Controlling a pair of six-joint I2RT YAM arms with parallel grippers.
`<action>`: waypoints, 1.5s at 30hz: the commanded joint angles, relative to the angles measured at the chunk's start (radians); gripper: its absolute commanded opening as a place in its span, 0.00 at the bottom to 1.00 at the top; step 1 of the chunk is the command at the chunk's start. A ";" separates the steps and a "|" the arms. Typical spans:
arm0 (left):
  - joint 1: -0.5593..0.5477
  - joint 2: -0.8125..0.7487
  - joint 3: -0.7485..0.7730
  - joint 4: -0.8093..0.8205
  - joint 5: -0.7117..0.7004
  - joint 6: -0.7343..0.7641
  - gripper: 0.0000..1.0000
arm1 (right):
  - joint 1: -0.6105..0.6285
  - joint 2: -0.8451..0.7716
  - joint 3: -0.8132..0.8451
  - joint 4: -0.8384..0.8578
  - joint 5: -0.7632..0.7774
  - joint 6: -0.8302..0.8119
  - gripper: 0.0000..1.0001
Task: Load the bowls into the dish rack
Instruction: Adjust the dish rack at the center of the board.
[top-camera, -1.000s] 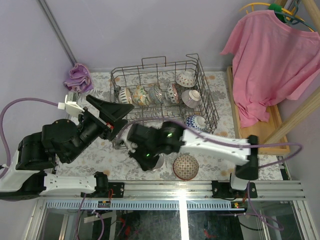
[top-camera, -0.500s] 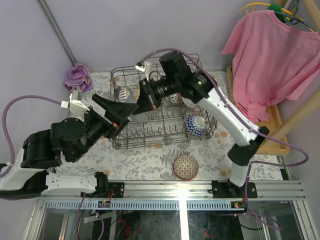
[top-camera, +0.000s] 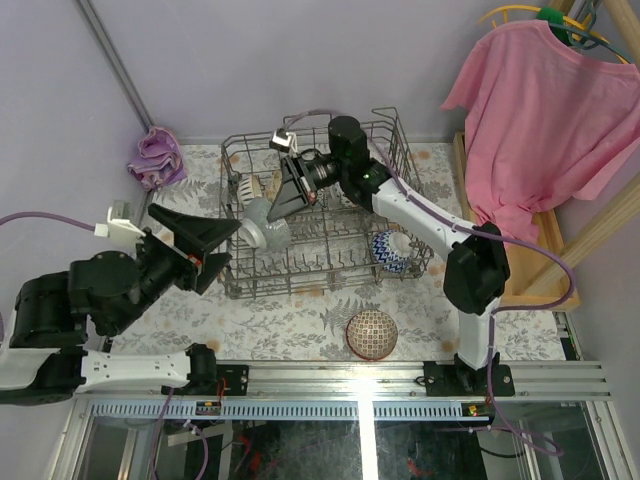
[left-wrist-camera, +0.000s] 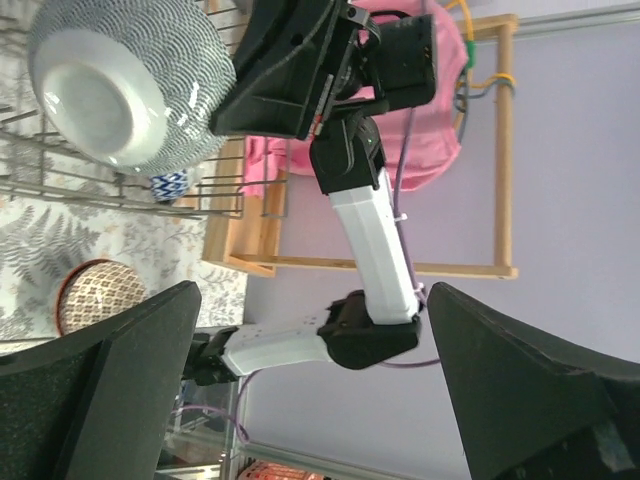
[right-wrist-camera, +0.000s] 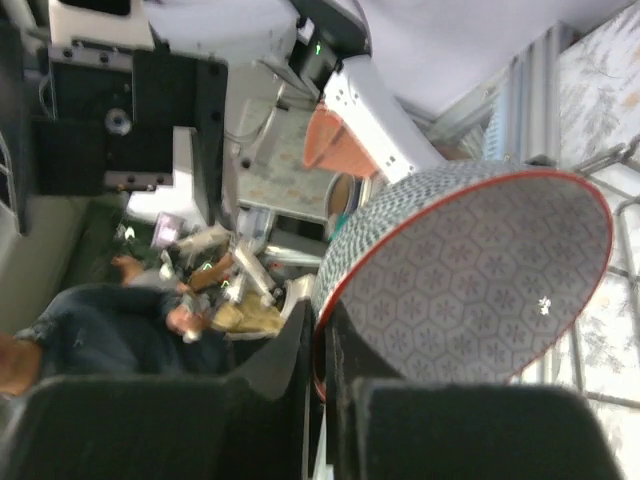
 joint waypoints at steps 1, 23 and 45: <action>-0.005 0.075 -0.009 -0.155 -0.045 -0.163 0.95 | -0.019 -0.178 -0.105 0.283 -0.094 0.250 0.00; 0.033 0.253 -0.354 -0.328 0.242 -0.491 0.70 | -0.183 -0.418 0.065 -0.863 0.375 -0.591 0.00; 0.546 0.457 -0.473 0.019 0.362 -0.074 0.42 | -0.181 -0.461 0.072 -0.958 0.433 -0.547 0.00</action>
